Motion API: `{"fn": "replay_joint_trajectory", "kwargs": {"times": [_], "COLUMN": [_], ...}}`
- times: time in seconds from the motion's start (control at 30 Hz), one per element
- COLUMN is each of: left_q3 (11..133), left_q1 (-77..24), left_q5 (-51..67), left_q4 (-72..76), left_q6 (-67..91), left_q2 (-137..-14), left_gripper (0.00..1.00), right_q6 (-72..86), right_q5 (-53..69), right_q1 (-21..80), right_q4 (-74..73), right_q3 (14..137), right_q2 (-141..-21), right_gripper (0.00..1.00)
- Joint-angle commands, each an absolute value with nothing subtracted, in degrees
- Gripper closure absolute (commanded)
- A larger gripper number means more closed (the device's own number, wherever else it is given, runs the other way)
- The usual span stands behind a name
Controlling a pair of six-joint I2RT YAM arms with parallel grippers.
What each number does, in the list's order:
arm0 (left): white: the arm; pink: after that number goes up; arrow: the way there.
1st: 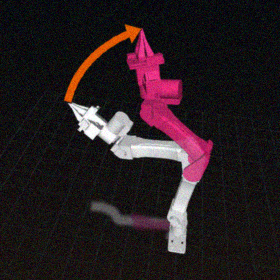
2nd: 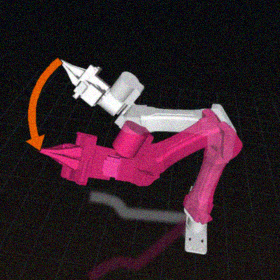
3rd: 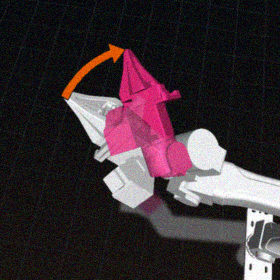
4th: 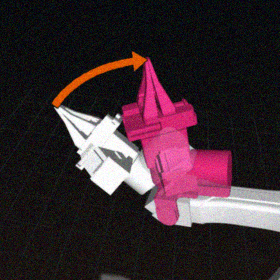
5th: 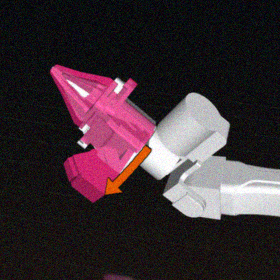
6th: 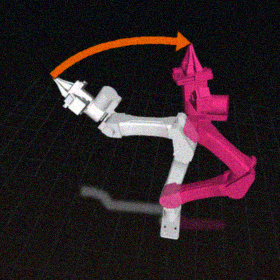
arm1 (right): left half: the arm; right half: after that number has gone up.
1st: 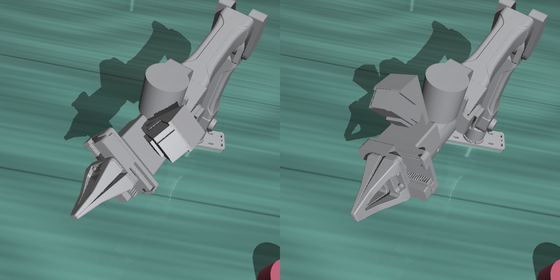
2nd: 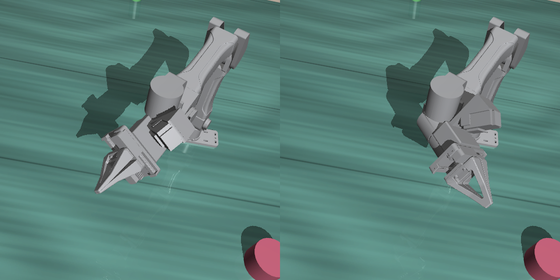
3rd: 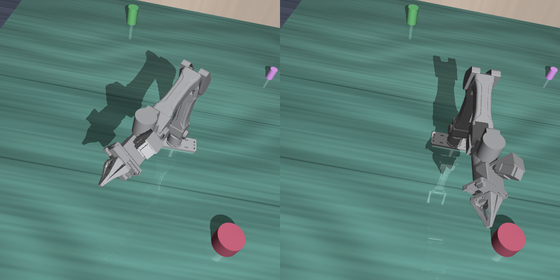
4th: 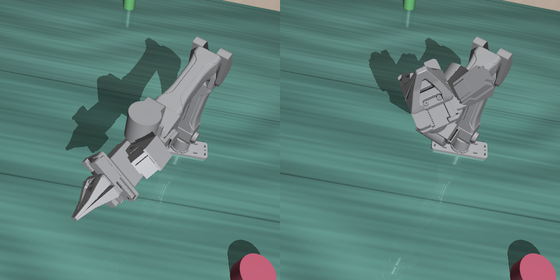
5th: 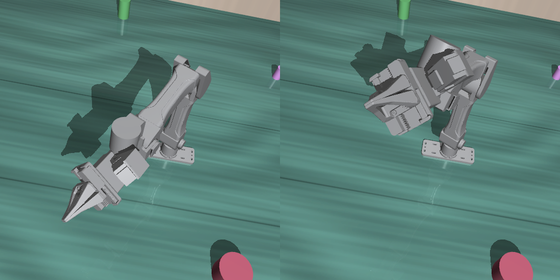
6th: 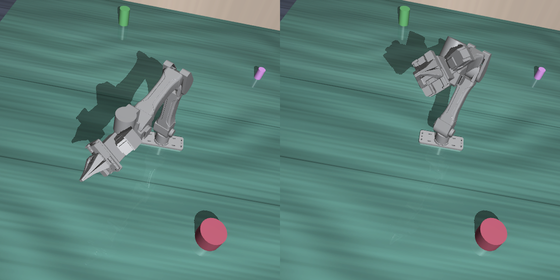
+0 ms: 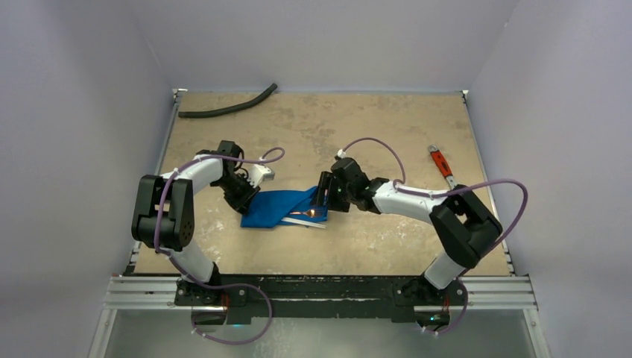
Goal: Fold the napkin into a case and place the utensils inside
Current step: Insert the fork into the folded napkin, then move the utensils to the folded napkin.
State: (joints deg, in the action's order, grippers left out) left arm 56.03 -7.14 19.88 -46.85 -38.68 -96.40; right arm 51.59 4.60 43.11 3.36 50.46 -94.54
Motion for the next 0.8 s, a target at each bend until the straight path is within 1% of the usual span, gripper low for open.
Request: {"fn": "replay_joint_trajectory", "kwargs": {"times": [0.0, 0.1, 0.17, 0.27, 0.4, 0.47, 0.57, 0.67, 0.77], "left_q3": [57.22, 58.11, 59.02, 61.52, 66.13, 68.97, 73.83, 78.33, 80.80], "left_q1": [-6.69, -6.39, -6.15, -5.54, -4.35, -3.79, -3.56, -3.67, -4.26], "left_q5": [19.28, 19.16, 19.07, 19.20, 19.62, 20.11, 21.10, 23.40, 26.49], "left_q4": [-47.49, -48.50, -50.03, -53.73, -60.33, -63.66, -68.06, -69.83, -67.66], "left_q6": [-40.52, -40.82, -41.10, -42.03, -44.45, -45.55, -46.42, -45.73, -43.45], "left_q2": [-97.32, -97.51, -97.50, -97.12, -96.14, -95.65, -95.12, -96.03, -98.13], "left_gripper": [0.86, 0.87, 0.87, 0.87, 0.87, 0.87, 0.87, 0.87, 0.87], "right_q6": [46.26, 43.18, 42.34, 42.88, 45.25, 46.90, 48.86, 49.77, 49.47], "right_q5": [-2.15, -6.20, -7.25, -4.75, -0.52, 2.21, 6.33, 9.40, 10.98], "right_q1": [43.25, 43.18, 43.02, 42.98, 43.20, 43.25, 43.33, 43.33, 43.37], "right_q4": [-8.90, -14.25, -16.19, -16.69, -12.47, -9.77, -4.36, 1.97, 7.24], "right_q3": [55.10, 56.22, 55.28, 51.44, 44.92, 41.95, 37.58, 34.40, 32.31], "right_q2": [-87.20, -83.53, -81.36, -78.51, -74.68, -73.60, -73.35, -74.24, -75.81], "right_gripper": [0.31, 0.23, 0.22, 0.22, 0.23, 0.19, 0.17, 0.18, 0.20]}}
